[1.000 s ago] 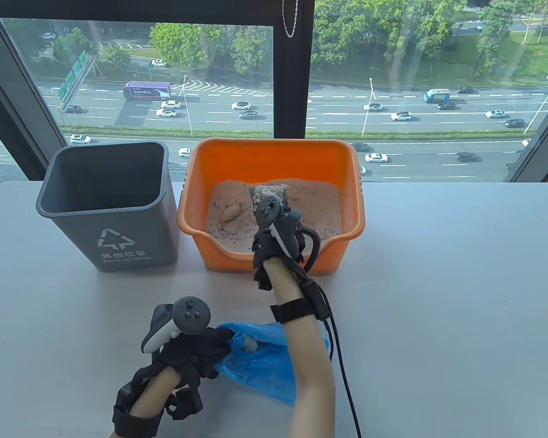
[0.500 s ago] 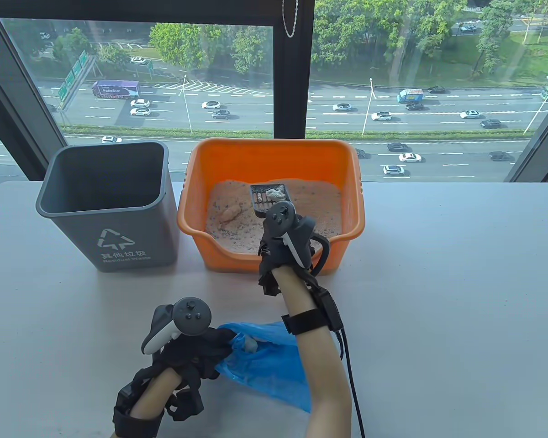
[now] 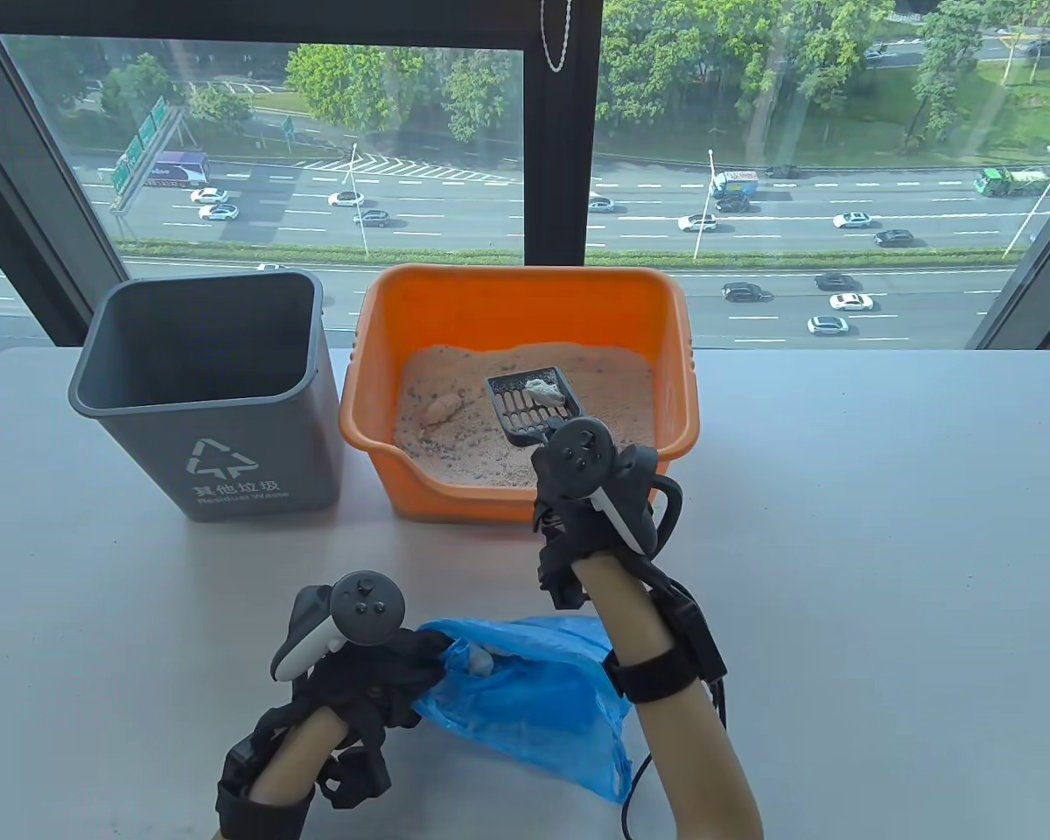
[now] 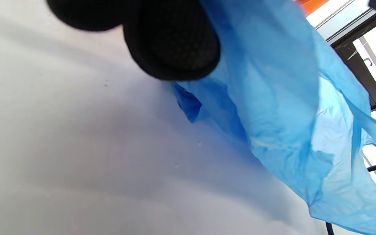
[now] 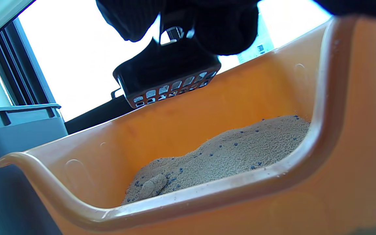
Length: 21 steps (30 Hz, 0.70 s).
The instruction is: Scoop cat litter
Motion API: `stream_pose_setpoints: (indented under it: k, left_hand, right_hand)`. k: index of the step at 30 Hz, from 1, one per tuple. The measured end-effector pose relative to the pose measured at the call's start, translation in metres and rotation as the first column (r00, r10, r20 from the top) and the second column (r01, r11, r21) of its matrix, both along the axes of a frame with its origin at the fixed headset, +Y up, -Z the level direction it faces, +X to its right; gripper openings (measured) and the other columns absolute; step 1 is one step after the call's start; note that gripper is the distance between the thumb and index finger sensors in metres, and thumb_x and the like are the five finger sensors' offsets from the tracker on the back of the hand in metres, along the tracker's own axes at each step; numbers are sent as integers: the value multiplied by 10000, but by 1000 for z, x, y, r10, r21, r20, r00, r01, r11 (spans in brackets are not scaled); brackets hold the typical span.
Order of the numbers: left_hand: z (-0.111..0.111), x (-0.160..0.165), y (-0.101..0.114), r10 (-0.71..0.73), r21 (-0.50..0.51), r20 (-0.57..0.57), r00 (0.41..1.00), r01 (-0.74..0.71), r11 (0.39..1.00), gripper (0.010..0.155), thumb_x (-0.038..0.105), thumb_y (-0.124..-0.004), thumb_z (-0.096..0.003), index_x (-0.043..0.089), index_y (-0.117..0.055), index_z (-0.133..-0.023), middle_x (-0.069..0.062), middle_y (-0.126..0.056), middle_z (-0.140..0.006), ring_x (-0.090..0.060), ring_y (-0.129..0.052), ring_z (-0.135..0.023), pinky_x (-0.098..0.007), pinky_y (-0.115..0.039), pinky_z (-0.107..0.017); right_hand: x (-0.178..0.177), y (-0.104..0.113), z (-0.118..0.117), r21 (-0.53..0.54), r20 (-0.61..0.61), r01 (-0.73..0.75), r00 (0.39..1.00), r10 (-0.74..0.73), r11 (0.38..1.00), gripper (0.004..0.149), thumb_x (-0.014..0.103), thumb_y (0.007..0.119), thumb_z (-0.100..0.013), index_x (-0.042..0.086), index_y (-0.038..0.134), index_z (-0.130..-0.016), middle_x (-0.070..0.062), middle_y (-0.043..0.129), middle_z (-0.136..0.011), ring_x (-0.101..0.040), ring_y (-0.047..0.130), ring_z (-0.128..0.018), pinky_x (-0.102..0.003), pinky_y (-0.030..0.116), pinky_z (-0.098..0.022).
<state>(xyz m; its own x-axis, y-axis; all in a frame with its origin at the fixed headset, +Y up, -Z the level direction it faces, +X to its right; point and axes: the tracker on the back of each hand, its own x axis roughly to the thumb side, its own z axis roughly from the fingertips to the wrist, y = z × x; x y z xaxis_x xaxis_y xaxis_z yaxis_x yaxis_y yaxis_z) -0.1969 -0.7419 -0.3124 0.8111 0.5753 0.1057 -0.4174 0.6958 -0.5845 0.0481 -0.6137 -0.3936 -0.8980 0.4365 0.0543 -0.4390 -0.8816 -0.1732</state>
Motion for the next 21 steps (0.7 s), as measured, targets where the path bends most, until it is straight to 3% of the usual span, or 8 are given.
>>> stream_pose_setpoints:
  k: [6, 11, 15, 21]
  left_hand:
    - [0, 1, 0, -1, -10, -5, 1000, 1, 1000, 418, 274, -682, -549, 291, -661, -966, -183, -709, -915, -117, -984, -374, -276, -828, -291]
    - [3, 4, 4, -8, 6, 4, 1000, 8, 1000, 417, 274, -683, -548, 292, -664, -965, -183, -711, -915, -117, -984, -373, -276, -829, -290]
    - [4, 7, 4, -3, 6, 6, 1000, 3, 1000, 417, 272, -684, -548, 288, -666, -964, -185, -711, -914, -119, -984, -371, -278, -829, -289]
    - [5, 10, 2, -6, -2, 13, 1000, 6, 1000, 416, 271, -684, -548, 286, -666, -963, -186, -712, -912, -119, -985, -369, -278, -829, -288]
  right_hand:
    - [10, 11, 74, -11, -140, -123, 983, 121, 992, 619, 344, 737, -454, -17, 601, -938, -248, 772, -702, -46, 786, -145, -345, 791, -159]
    - [26, 7, 135, -115, -279, -120, 957, 83, 986, 616, 333, 748, -454, -22, 611, -938, -260, 774, -702, -60, 793, -151, -362, 792, -170]
    - [37, 0, 171, -237, -386, -133, 922, 32, 962, 610, 324, 761, -451, -20, 625, -935, -266, 779, -701, -70, 798, -153, -370, 793, -173]
    - [40, -21, 196, -361, -512, -220, 859, 5, 906, 604, 317, 771, -449, -16, 638, -935, -270, 782, -705, -83, 806, -161, -381, 795, -184]
